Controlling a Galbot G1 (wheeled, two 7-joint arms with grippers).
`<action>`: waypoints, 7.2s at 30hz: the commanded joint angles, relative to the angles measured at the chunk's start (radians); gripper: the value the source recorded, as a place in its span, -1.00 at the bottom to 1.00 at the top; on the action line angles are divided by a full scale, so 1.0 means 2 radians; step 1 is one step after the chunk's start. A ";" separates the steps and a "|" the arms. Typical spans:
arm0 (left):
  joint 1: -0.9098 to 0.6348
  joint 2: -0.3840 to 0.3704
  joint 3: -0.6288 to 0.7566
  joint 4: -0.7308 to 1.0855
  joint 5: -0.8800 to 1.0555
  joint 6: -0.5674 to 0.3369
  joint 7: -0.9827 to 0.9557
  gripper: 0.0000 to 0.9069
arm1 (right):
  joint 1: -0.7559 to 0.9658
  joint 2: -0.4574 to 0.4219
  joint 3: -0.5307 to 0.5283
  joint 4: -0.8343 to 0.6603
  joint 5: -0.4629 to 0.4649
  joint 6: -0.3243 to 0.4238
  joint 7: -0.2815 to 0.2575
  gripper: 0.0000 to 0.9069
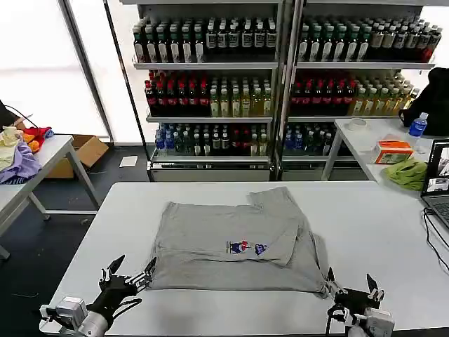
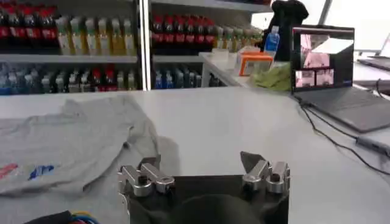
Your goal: Fold and organize the clothes.
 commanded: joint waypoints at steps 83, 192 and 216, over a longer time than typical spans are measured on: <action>-0.561 0.014 0.291 0.554 -0.042 0.009 0.079 1.00 | 0.645 0.049 -0.145 -0.713 0.014 -0.003 -0.160 1.00; -0.219 0.064 0.125 0.255 -0.017 -0.026 0.106 -1.00 | 0.093 -0.009 -0.034 -0.109 0.034 0.004 -0.064 -1.00; -0.206 0.047 0.124 0.246 0.027 -0.041 0.118 1.00 | 0.084 0.010 -0.054 -0.194 -0.028 0.050 -0.069 1.00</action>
